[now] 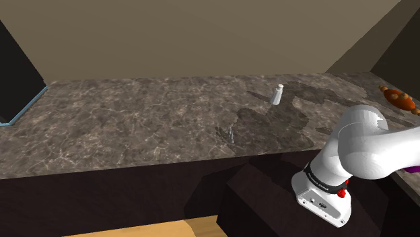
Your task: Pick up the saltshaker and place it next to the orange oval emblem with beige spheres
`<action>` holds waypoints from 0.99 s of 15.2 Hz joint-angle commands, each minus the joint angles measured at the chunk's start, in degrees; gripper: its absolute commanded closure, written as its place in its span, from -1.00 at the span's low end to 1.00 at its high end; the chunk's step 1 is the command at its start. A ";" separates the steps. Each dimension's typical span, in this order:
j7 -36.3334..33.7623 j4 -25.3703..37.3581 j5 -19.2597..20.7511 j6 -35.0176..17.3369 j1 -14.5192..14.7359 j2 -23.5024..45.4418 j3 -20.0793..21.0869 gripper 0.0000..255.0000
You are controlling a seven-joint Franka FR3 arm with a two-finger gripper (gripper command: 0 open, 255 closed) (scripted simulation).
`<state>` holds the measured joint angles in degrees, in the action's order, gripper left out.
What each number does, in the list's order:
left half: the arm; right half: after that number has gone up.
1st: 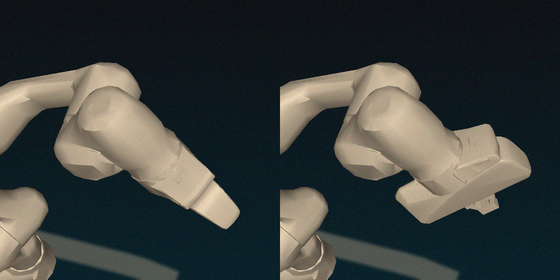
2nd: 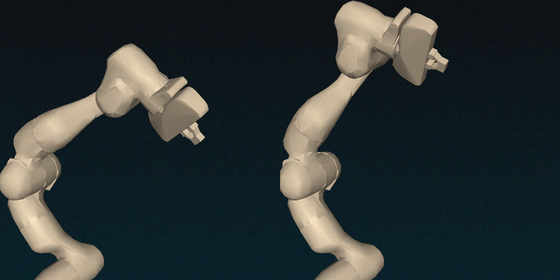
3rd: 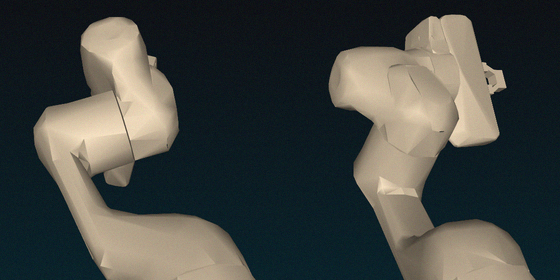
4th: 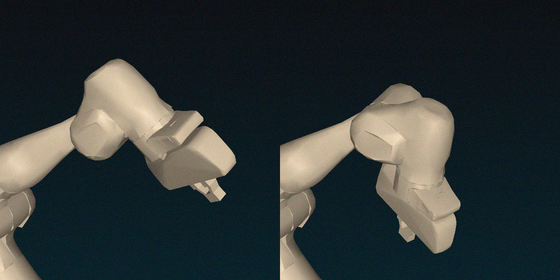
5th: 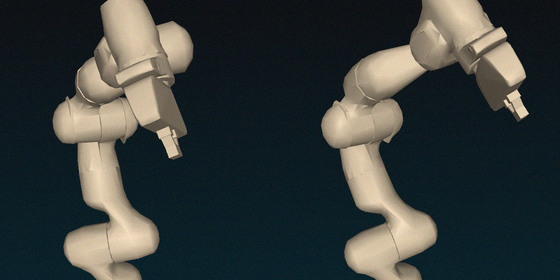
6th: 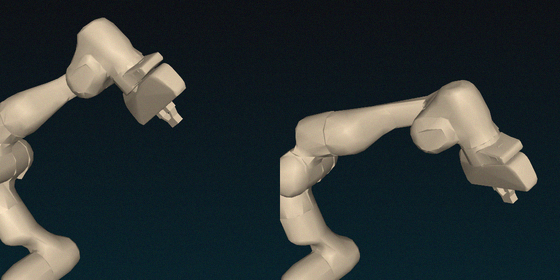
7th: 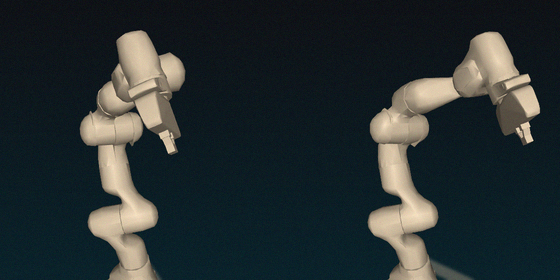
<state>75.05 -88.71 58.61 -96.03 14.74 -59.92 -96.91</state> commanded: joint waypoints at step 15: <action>1.57 4.25 -2.63 4.64 0.80 2.65 2.49 -1.00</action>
<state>76.60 -84.54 55.99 -91.42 15.50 -57.27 -94.41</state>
